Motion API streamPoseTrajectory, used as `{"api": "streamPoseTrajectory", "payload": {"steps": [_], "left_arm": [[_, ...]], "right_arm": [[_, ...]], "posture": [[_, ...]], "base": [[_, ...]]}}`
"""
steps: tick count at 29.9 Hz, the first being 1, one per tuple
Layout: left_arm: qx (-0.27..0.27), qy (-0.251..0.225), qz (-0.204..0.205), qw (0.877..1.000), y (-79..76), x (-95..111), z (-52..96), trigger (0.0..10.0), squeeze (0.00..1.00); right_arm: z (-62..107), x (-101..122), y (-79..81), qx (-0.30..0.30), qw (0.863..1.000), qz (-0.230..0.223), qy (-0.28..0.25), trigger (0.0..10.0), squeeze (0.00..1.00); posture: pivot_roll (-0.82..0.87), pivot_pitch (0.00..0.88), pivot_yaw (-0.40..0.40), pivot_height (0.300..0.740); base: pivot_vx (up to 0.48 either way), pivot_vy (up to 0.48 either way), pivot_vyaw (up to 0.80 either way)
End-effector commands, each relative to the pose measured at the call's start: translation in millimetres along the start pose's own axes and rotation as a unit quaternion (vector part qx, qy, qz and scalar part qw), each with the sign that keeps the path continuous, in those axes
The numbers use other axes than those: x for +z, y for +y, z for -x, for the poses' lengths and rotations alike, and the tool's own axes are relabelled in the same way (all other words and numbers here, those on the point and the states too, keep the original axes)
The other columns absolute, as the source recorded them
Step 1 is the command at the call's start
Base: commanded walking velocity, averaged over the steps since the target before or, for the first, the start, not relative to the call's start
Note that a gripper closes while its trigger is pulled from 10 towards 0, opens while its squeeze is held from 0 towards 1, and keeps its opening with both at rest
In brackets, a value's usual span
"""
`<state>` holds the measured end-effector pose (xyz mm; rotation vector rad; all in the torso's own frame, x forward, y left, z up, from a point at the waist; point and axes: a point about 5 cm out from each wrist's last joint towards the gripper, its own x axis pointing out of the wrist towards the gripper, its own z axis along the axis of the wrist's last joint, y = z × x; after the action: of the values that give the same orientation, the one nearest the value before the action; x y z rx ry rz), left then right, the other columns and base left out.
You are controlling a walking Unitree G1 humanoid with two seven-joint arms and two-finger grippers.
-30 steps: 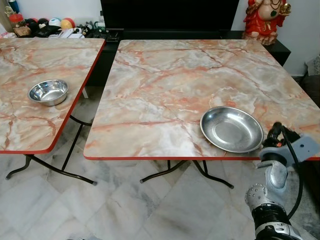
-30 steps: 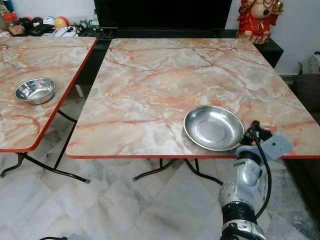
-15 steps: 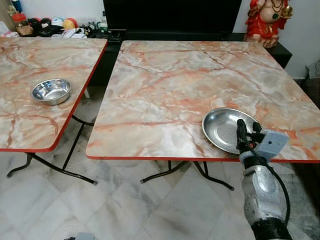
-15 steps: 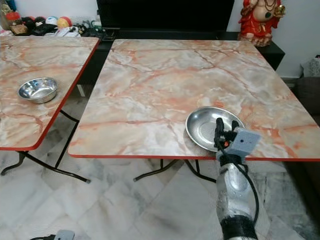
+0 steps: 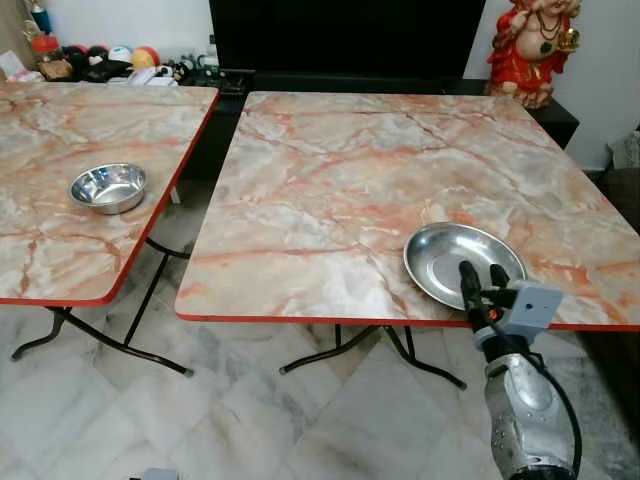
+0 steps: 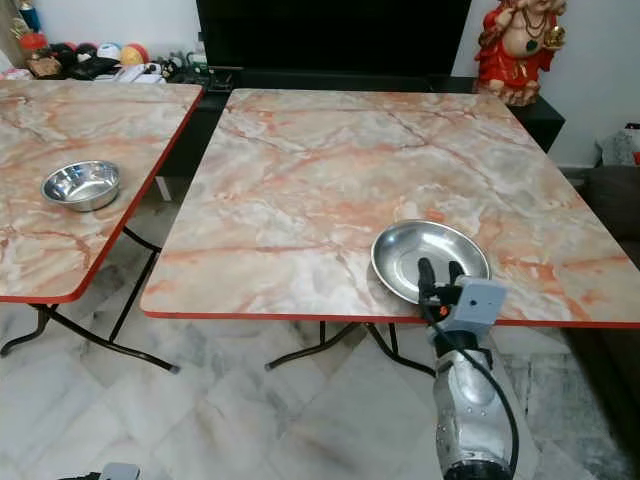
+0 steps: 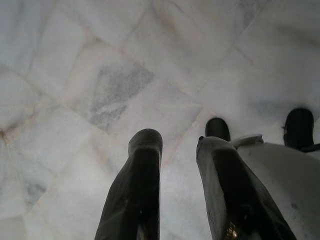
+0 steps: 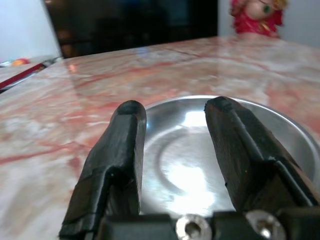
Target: Setting the table
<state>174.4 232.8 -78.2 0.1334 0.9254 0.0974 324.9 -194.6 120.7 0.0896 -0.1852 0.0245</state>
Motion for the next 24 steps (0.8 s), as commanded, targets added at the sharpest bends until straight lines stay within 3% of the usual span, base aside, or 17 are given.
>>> {"api": "streamPoseTrajectory", "payload": {"steps": [1, 13, 17, 24], "left_arm": [[-0.007, 0.013, 0.001, 1.000, 1.3, -5.0, 0.9, 10.0, 0.00], [-0.007, 0.006, 0.016, 1.000, 1.6, -0.7, 0.0, 10.0, 0.00], [-0.008, 0.009, 0.015, 1.000, 0.2, -1.4, 0.0, 10.0, 0.00], [-0.016, 0.015, 0.004, 1.000, -5.0, -3.9, 0.0, 10.0, 0.00]], "right_arm": [[0.2, 1.6, 4.4, 0.009, 1.000, 0.002, -0.003, 10.0, 0.00], [0.4, 3.2, 2.0, -0.013, 0.999, -0.036, -0.010, 10.0, 0.00], [-1.0, 3.6, 6.0, 0.002, 1.000, -0.016, -0.008, 10.0, 0.00], [-4.2, 5.1, 12.0, 0.016, 1.000, -0.004, -0.009, 10.0, 0.00]], "posture": [[0.00, 0.003, -0.019, 0.740], [0.00, 0.000, -0.014, 0.740], [0.00, 0.000, -0.016, 0.740], [0.00, 0.000, -0.021, 0.740]], "base": [[0.000, 0.000, 0.00], [0.000, 0.000, 0.00], [0.000, 0.000, 0.00], [0.000, 0.475, 0.48]]}}
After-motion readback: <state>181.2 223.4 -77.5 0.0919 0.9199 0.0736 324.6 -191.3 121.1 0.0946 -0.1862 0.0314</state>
